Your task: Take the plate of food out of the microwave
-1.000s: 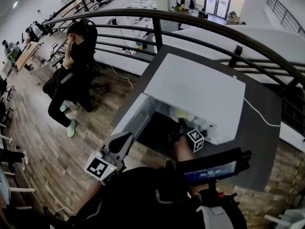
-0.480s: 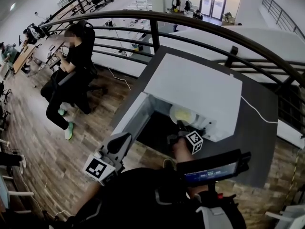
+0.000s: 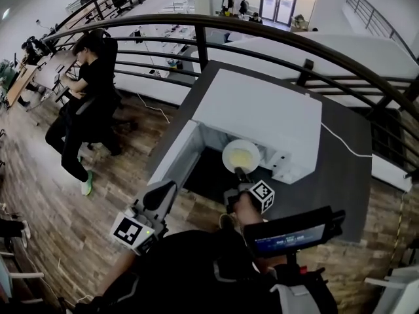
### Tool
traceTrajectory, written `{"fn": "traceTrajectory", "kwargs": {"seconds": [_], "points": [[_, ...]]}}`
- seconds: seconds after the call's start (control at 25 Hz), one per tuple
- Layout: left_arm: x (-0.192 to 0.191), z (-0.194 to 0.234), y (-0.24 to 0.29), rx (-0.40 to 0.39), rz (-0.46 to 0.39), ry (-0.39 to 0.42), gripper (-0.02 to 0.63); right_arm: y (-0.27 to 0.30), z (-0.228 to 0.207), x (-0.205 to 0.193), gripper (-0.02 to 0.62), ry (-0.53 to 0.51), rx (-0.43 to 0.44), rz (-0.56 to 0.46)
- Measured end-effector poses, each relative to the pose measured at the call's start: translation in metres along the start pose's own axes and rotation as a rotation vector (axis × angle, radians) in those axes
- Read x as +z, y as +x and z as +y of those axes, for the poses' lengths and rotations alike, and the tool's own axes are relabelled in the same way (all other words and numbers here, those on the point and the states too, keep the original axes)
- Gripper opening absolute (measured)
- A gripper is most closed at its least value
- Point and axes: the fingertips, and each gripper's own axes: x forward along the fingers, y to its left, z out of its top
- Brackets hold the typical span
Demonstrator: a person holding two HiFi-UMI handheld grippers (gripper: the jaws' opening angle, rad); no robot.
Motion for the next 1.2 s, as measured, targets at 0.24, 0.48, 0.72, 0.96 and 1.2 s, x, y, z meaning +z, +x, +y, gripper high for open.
{"fn": "traceTrajectory", "kwargs": {"seconds": [0.24,0.48,0.72,0.96,1.2], "points": [[-0.006,-0.013,-0.037,-0.047,-0.019,-0.018,0.005,-0.043,0.019,-0.05,0.017,-0.006,0.053,0.052],[-0.007,-0.032,-0.049,-0.096,-0.041,-0.03,0.005,-0.083,0.039,-0.076,0.017,-0.017,0.06,0.1],[-0.011,-0.04,-0.069,-0.136,-0.044,-0.033,0.005,-0.12,0.06,-0.108,0.017,-0.031,0.096,0.119],[-0.02,-0.045,-0.097,-0.189,-0.046,-0.046,0.005,-0.157,0.071,-0.136,0.017,-0.054,0.113,0.099],[-0.031,-0.05,-0.107,-0.239,-0.032,-0.056,0.005,-0.186,0.087,-0.151,0.017,-0.057,0.141,0.069]]}}
